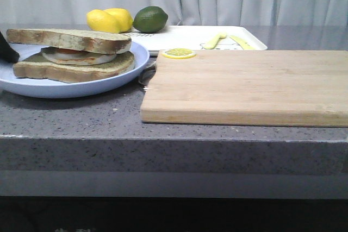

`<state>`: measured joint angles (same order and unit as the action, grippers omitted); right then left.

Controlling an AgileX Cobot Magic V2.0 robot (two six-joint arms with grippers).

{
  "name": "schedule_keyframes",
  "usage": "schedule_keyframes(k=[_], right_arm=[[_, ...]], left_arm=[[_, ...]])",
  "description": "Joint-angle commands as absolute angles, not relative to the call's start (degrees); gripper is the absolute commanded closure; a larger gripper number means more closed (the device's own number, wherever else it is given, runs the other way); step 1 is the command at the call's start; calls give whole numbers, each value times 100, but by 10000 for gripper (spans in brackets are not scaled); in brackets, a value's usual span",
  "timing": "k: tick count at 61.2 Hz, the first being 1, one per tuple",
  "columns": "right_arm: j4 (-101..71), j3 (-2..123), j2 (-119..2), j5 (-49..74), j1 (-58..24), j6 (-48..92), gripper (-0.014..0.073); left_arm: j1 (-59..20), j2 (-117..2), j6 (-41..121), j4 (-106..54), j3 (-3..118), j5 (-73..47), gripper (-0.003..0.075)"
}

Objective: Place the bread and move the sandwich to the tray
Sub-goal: 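Lift the plate with the left gripper and carry it onto the white tray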

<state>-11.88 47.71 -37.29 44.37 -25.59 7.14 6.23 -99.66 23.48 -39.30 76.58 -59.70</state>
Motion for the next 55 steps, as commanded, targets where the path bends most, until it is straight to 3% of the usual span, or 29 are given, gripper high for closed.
schedule_keyframes(k=[1,32,55], right_arm=[[-1207,4918,-3711,4071,-2516,733,233],[-1207,4918,-3711,4071,-2516,733,233],[-1207,4918,-3711,4071,-2516,733,233]], left_arm=[[609,-9653,2401,-4537,8017,-6128,741],[321,-9915,2266,-6167,8752,-5143,741],[-132,-11270,677,-5652,10703,-5432,741]])
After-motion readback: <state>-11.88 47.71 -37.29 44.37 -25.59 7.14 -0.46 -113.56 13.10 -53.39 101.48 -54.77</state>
